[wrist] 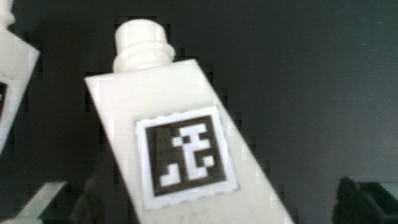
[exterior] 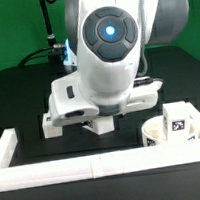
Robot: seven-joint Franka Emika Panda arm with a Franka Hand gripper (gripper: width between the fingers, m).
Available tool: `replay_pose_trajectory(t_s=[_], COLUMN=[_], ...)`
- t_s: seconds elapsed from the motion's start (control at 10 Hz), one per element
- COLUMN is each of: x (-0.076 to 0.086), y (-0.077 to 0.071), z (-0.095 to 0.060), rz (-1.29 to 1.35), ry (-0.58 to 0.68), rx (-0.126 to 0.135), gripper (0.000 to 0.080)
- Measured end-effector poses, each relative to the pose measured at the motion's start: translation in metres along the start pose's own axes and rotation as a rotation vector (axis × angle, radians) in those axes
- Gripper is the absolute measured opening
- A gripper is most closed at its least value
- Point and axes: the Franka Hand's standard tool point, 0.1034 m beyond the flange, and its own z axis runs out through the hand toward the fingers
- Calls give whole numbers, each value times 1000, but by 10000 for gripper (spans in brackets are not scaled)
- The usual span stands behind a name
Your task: Assemble stool
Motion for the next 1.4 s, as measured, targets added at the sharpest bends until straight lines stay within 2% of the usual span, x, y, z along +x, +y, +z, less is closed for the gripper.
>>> replay_pose_trajectory(t_s=[0.3, 0.4, 0.5, 0.6, 1.4], x=[1, 1, 1, 1, 1], y=[0, 0, 0, 0, 0], z=[0, 0, 0, 0, 0], rz=[-2, -2, -2, -2, -1], ry=[2, 2, 2, 2, 2], rx=[0, 0, 0, 0, 0], gripper=[623, 449, 449, 323, 324])
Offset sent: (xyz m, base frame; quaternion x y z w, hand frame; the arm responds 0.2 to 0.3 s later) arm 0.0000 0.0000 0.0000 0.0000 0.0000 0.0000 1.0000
